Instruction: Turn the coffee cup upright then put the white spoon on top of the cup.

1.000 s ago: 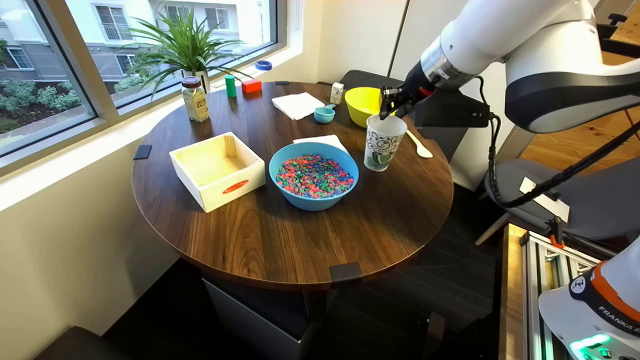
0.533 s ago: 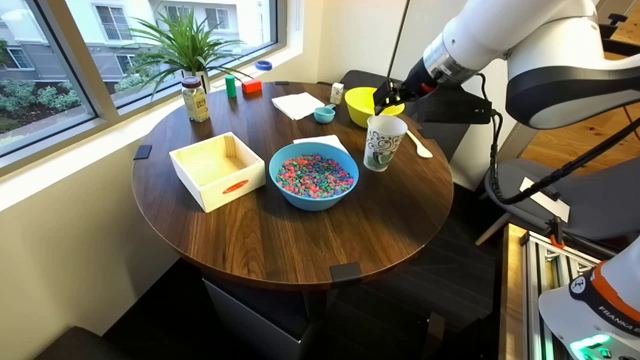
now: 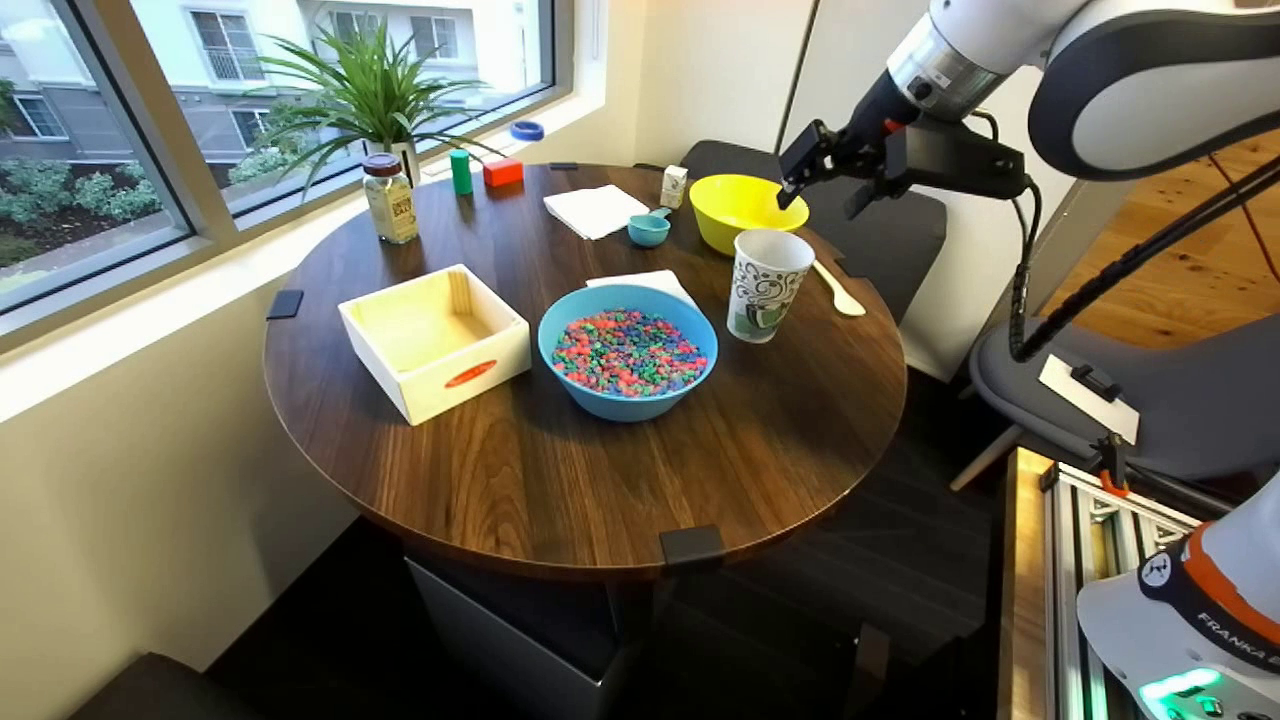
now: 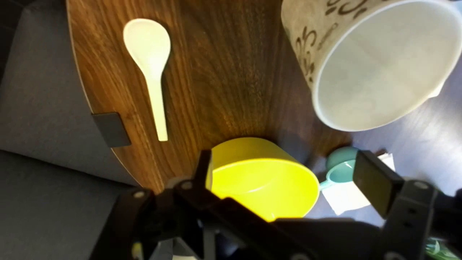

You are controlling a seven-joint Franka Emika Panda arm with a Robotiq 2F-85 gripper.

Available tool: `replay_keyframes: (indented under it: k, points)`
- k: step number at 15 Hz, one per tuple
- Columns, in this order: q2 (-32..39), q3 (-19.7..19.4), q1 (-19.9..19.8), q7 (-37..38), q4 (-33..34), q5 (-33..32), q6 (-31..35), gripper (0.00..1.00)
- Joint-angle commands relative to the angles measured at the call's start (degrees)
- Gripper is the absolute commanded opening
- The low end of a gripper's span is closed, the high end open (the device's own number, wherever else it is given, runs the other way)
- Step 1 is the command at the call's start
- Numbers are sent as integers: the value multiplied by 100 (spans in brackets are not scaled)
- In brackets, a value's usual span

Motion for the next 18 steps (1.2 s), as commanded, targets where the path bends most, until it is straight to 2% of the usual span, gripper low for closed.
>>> replay_keyframes:
  k: [1,6,7,18]
  points:
    - [-185,-189,-133,-627,102,715,-882,100]
    - [-67,-290,-445,-839,363,758,-1860,100]
    - [-16,-288,-526,-835,347,613,-1816,100]
    - [894,-608,-513,-1963,478,1033,-1503,100]
